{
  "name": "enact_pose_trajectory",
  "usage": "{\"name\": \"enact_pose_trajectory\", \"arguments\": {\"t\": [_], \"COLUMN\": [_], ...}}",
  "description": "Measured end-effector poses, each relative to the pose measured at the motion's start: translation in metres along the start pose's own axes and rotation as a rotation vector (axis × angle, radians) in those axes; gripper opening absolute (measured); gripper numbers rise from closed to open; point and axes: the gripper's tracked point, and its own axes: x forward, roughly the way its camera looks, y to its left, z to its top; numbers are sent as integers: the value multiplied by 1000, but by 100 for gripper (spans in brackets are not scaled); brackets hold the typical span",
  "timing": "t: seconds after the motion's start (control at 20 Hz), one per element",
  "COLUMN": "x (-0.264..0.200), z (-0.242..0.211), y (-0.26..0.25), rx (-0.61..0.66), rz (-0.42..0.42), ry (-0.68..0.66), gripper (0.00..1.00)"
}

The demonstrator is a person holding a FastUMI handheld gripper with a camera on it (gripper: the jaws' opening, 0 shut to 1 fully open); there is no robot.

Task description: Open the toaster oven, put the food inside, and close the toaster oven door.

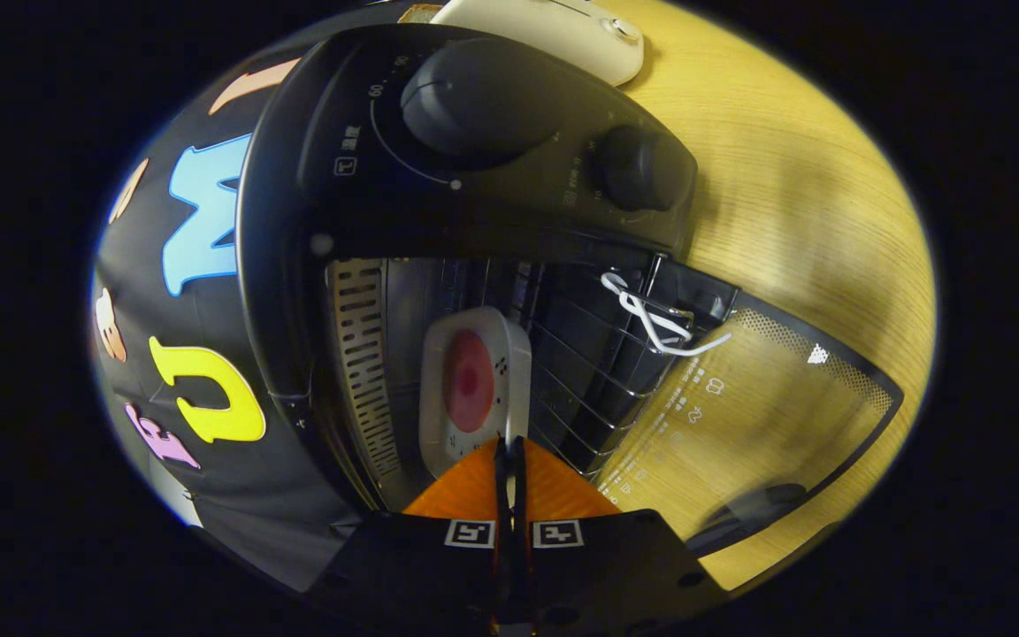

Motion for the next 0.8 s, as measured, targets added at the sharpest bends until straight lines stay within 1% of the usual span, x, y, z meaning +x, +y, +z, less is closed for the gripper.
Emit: {"name": "enact_pose_trajectory", "arguments": {"t": [0.1,0.15,0.4,0.5,0.55,0.7,0.8], "x": [-1,0,-9,-15,-18,-35,-46], "z": [2,4,-3,-9,-12,-31,-44], "y": [2,1,6,5,2,5,6], "rx": [-17,-19,-47,-66,-84,-128,-159], "rz": [5,3,29,27,12,26,35], "ry": [-13,-16,8,30,33,61,77], "gripper": [3,5,10,19,23,27,41]}}
